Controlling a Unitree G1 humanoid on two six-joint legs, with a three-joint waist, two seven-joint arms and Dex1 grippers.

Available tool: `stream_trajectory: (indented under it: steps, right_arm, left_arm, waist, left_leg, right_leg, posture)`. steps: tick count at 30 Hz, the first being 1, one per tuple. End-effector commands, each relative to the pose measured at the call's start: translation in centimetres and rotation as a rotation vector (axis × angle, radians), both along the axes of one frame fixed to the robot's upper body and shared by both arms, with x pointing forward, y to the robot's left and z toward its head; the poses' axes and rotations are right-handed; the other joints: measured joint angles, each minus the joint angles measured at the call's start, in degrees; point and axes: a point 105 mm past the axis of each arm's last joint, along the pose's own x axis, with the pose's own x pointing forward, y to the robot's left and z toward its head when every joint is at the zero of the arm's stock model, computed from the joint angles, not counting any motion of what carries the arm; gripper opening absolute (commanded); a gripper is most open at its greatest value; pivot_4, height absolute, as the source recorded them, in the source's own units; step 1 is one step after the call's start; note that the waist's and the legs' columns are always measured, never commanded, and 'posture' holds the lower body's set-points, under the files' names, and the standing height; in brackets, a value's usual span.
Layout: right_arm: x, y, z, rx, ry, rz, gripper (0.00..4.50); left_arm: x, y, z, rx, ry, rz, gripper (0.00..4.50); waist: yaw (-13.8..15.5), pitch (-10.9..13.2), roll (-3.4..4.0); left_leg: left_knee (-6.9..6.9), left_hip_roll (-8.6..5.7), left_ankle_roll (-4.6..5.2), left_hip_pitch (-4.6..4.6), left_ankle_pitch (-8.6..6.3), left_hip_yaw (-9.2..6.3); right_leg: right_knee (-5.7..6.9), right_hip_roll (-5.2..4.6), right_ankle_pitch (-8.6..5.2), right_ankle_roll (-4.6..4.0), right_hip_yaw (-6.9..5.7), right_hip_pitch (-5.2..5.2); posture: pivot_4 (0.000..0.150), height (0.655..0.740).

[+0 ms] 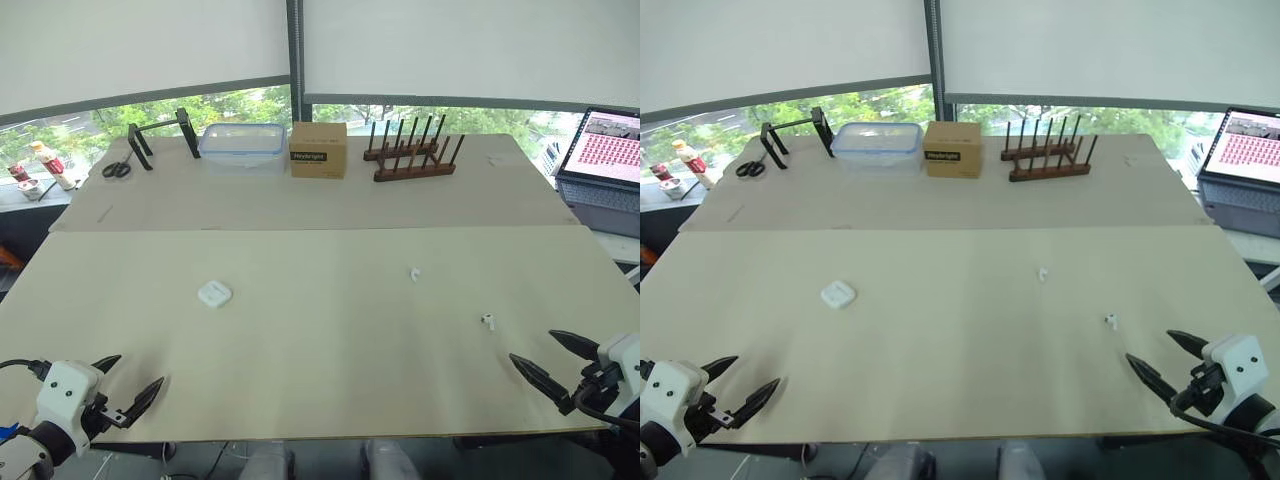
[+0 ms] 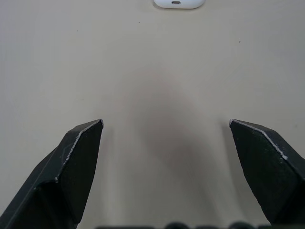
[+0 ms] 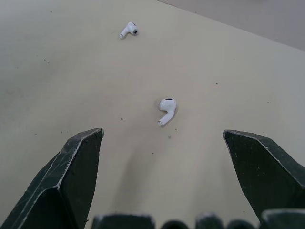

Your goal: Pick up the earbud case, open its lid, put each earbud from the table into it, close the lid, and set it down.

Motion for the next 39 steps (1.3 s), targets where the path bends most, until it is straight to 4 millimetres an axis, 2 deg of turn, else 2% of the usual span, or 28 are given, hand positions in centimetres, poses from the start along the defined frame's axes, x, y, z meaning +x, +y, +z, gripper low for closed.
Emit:
stream_trajectory:
  steps: [1,7,11,17,20,24,26,33,39]
  right_arm:
    - [0.0,-0.2,1.0,-0.022,-0.055,-0.001,4.46]
    - [0.0,-0.4,1.1,-0.024,-0.063,-0.013,4.46]
    - [0.3,0.4,1.8,-0.024,-0.077,-0.005,4.46]
    - [0.0,1.3,2.2,0.049,-0.056,-0.004,4.46]
    - [0.0,1.2,2.2,0.021,-0.062,-0.013,4.46]
    - [0.0,1.4,2.2,-0.012,-0.063,0.023,4.46]
    - [0.4,2.3,2.5,-0.010,-0.071,0.069,4.46]
    - [2.7,9.8,5.4,0.006,-0.126,0.434,4.46]
    - [3.4,14.7,7.7,0.018,-0.121,0.656,4.46]
  left_arm:
    - [0.4,-0.1,1.4,0.043,-0.055,-0.028,4.50]
    - [0.6,-0.1,1.6,0.025,-0.060,-0.069,4.50]
    - [0.9,-0.1,2.5,0.009,-0.106,-0.098,4.50]
    - [0.3,0.1,1.9,-0.017,-0.040,-0.137,4.50]
    - [0.8,0.8,2.0,0.018,-0.064,-0.111,4.50]
    - [1.7,0.6,2.6,-0.003,-0.098,-0.116,4.50]
    - [2.3,0.5,2.8,-0.008,-0.104,-0.118,4.50]
    - [6.6,-1.3,3.9,-0.035,-0.130,-0.171,4.50]
    - [9.7,-2.2,3.5,-0.060,-0.087,-0.207,4.50]
  waist:
    - [0.01,0.00,0.00]
    - [-0.01,0.00,0.00]
    - [-0.06,0.00,0.00]
    - [-0.05,0.01,-0.01]
    - [0.05,0.01,-0.01]
    - [0.11,0.02,-0.04]
    - [0.06,0.02,-0.04]
    - [-0.18,0.02,-0.03]
    - [-0.09,0.06,-0.05]
  left_leg:
    - [0.00,0.00,0.00,0.00,0.00,0.00]
    - [-0.01,-0.02,0.00,0.00,0.00,0.01]
    - [0.00,-0.01,0.00,0.00,0.00,0.01]
    - [0.00,0.00,0.00,0.00,0.00,-0.02]
    - [0.00,0.01,0.00,0.00,0.00,-0.03]
    - [0.00,0.00,0.00,0.00,0.00,-0.02]
    - [0.00,0.00,0.00,0.01,0.00,-0.02]
    - [0.01,-0.04,0.00,0.07,0.00,-0.22]
    - [0.00,-0.15,-0.01,0.03,0.00,-0.63]
  right_leg:
    - [0.00,0.00,0.00,0.00,0.00,0.00]
    - [0.00,0.02,0.00,0.00,0.00,-0.01]
    - [0.00,0.02,0.00,0.00,0.00,-0.02]
    - [0.00,0.01,0.00,0.00,0.00,-0.01]
    - [0.00,0.00,0.00,0.00,-0.01,-0.01]
    - [0.00,0.00,0.00,0.00,-0.01,0.00]
    - [0.01,0.01,0.00,0.00,-0.02,0.00]
    - [0.08,0.08,0.03,-0.02,-0.02,-0.01]
    - [0.10,0.04,0.06,-0.03,-0.11,-0.10]
  posture:
    - [0.150,0.7400]
    - [0.150,0.7400]
    - [0.150,0.7400]
    - [0.150,0.7400]
    - [0.150,0.7400]
    - [0.150,0.7400]
    - [0.150,0.7400]
    - [0.150,0.7400]
    - [0.150,0.7400]
